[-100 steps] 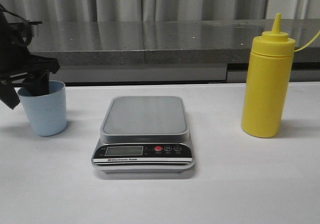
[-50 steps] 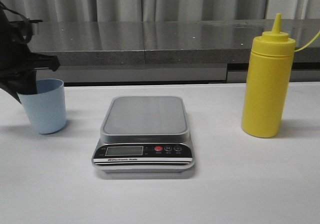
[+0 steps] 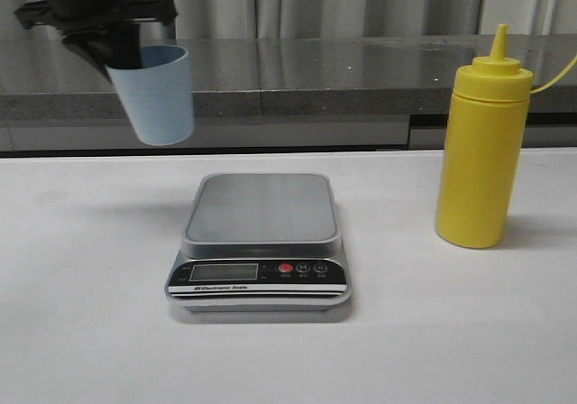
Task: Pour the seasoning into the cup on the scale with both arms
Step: 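Lift the cup with the left gripper and lower it onto the scale, then open the left gripper and raise it away from the cup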
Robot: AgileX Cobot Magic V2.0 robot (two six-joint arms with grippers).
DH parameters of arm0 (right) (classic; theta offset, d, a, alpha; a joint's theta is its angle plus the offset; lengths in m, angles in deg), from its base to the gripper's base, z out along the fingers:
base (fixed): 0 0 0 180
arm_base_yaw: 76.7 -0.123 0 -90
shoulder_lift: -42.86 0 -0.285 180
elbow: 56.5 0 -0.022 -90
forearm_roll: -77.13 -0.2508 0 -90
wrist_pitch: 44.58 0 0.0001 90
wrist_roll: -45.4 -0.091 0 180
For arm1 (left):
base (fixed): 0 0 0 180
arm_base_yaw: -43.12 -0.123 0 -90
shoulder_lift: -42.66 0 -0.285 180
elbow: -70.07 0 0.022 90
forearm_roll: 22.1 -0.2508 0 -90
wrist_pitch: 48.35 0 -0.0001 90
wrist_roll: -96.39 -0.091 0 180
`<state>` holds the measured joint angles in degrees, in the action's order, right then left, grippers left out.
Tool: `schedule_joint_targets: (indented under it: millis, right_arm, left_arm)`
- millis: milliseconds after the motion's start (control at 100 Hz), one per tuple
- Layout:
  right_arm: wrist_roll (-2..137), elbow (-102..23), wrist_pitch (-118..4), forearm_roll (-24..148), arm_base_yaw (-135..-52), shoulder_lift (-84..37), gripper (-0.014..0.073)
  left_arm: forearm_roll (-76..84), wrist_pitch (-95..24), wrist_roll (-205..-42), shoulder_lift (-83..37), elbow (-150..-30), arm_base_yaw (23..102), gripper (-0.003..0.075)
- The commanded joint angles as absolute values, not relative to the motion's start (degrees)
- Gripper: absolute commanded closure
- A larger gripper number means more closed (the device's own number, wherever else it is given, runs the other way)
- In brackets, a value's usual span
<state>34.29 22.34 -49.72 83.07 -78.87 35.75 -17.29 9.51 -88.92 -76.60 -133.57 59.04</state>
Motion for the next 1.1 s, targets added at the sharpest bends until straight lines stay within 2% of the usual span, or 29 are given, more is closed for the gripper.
schedule_joint_targets:
  millis: [0,330,720,810,890,900,970,1010,1090]
  right_arm:
    - [34.64,21.25,-44.96,83.57,-79.02,36.90,0.0662]
    - [34.64,21.25,-44.96,83.57,-79.02,36.90,0.0662]
    - [34.64,21.25,-44.96,83.57,-79.02,36.90,0.0662]
    - [34.64,21.25,-44.96,83.57,-79.02,36.90,0.0662]
    - [34.64,21.25,-44.96,83.57,-79.02,36.90,0.0662]
    - [34.64,21.25,-44.96,83.57,-79.02,36.90,0.0662]
    - [34.64,21.25,-44.96,83.57,-79.02,36.90,0.0662]
    - [34.64,21.25,-44.96,83.57,-79.02,36.90,0.0662]
    - [34.64,21.25,-44.96,83.57,-79.02,36.90,0.0662]
  left_arm:
    - [-16.36,9.20,-90.02,-73.64,-136.48,62.46,0.0741]
    - [-16.48,7.53,-92.61,-76.99,-136.76,71.46,0.0741]
    - [-16.36,7.42,-92.61,-80.11,-136.76,72.00,0.0729]
    - [-16.36,7.42,-92.61,-80.11,-136.76,72.00,0.0638]
    - [-16.36,7.42,-92.61,-80.11,-136.76,72.00,0.0515]
    - [-16.36,7.42,-92.61,-80.11,-136.76,72.00,0.0482]
    - [-16.36,7.42,-92.50,-80.11,-136.76,72.00,0.0392]
    - [-16.36,7.42,-92.50,-80.11,-136.81,72.00,0.0361]
    - [-16.36,7.42,-92.50,-80.01,-136.81,72.00,0.0351]
